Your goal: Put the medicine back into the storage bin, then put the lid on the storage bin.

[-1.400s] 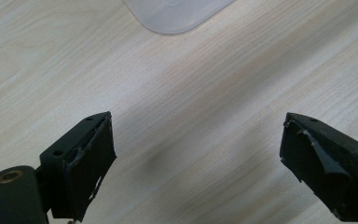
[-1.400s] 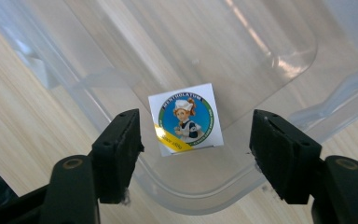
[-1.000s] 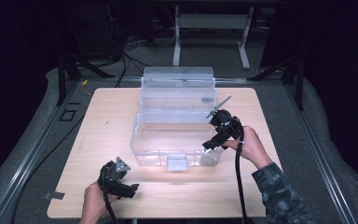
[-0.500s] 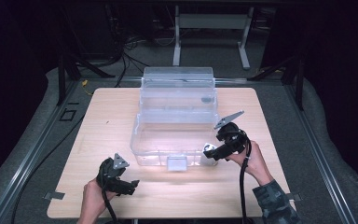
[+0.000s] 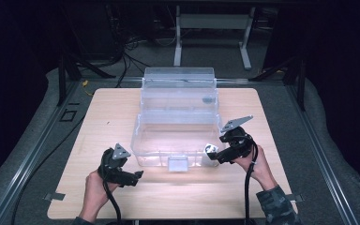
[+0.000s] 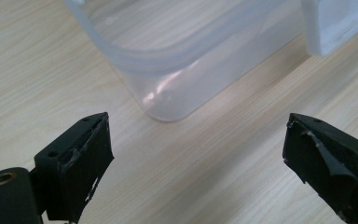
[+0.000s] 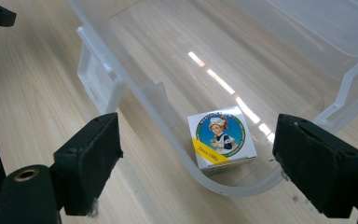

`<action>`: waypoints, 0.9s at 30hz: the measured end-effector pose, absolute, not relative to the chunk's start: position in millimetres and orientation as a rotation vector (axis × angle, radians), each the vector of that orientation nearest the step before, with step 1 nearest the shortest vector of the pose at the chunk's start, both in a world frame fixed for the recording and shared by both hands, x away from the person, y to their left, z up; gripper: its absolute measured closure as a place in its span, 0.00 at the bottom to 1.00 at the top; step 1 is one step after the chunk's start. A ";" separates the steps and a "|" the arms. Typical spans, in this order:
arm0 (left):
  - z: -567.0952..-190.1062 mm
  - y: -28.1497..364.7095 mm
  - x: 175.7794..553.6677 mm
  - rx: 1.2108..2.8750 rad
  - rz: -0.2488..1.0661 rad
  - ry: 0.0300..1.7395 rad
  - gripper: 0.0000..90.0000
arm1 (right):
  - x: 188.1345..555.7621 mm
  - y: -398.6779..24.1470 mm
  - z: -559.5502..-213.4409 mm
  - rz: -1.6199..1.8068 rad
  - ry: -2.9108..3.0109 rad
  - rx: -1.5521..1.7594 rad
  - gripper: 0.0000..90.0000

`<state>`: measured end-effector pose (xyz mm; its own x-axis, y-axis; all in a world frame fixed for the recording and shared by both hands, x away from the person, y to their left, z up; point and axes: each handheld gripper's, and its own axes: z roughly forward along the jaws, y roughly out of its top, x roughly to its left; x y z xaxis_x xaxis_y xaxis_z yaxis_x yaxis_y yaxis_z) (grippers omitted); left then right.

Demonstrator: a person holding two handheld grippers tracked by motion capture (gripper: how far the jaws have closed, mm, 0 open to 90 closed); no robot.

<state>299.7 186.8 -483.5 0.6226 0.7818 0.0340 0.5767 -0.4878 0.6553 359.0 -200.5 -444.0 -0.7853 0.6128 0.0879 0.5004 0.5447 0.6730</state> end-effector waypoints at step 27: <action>-426.9 180.5 366.2 2.236 0.432 0.960 0.07 | 349.9 -194.2 -446.9 1.064 2.612 0.931 0.17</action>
